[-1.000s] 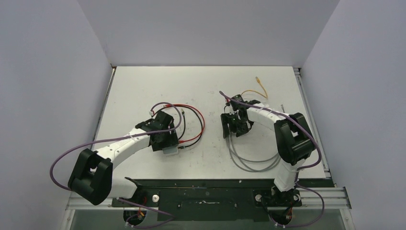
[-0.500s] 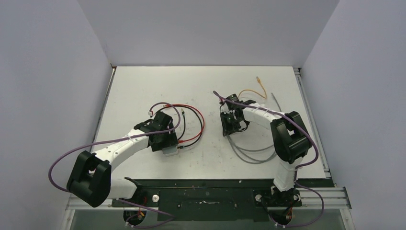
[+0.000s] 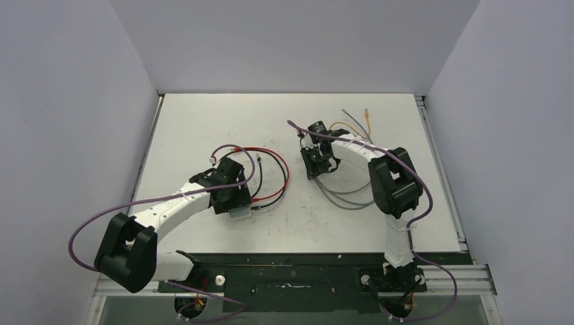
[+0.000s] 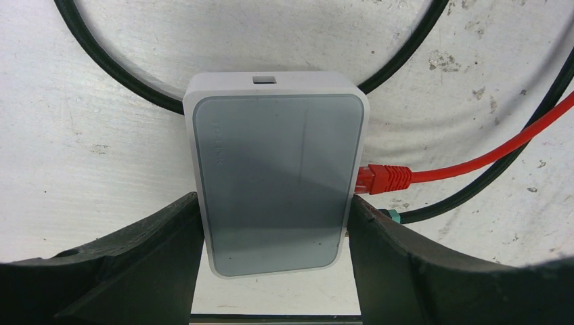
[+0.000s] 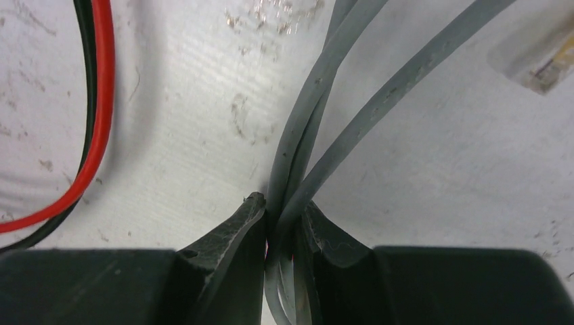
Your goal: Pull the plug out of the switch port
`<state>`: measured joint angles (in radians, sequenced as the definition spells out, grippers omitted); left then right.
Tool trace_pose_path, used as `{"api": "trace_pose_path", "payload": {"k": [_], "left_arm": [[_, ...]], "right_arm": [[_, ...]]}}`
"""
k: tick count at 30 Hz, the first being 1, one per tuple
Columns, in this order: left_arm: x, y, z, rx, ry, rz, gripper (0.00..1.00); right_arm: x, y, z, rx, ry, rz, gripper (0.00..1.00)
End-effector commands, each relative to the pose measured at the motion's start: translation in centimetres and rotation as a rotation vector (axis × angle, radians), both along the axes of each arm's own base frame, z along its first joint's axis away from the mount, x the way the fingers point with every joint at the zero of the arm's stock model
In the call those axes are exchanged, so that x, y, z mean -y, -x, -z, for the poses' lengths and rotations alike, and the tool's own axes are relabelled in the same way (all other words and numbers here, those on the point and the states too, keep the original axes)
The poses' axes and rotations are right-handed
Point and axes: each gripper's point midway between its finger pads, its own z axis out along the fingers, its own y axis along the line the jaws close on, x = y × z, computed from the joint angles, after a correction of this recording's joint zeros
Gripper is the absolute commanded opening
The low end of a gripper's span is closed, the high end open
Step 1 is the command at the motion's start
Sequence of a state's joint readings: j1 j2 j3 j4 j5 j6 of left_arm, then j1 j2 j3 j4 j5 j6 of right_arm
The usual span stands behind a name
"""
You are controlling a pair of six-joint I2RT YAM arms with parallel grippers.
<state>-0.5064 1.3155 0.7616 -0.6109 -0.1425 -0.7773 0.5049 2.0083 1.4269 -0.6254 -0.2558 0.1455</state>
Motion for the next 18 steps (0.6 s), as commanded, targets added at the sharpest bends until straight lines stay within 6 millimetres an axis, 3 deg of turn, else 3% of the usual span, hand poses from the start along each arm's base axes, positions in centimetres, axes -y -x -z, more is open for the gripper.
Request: {"api": "trace_pose_path", "payload": {"k": [1, 6, 12, 16, 18], "left_arm": [[0.3, -1.2, -1.7, 0.066, 0.034, -0.014, 0.00], [0.1, -1.0, -1.8, 0.067, 0.034, -0.016, 0.00], [0.1, -1.0, -2.0, 0.075, 0.038, -0.018, 0.00], [0.1, -1.0, -2.1, 0.077, 0.038, -0.018, 0.00], [0.1, -1.1, -2.2, 0.080, 0.039, -0.018, 0.00]], "right_arm": [[0.3, -3.7, -0.7, 0.074, 0.037, 0.002, 0.11], [0.7, -7.1, -0.5, 0.083, 0.024, 0.060, 0.11], [1.6, -10.5, -1.7, 0.130, 0.029, 0.120, 0.13], [2.1, -11.0, -2.3, 0.149, 0.039, 0.140, 0.16], [2.2, -10.8, -2.8, 0.155, 0.039, 0.141, 0.26]]}}
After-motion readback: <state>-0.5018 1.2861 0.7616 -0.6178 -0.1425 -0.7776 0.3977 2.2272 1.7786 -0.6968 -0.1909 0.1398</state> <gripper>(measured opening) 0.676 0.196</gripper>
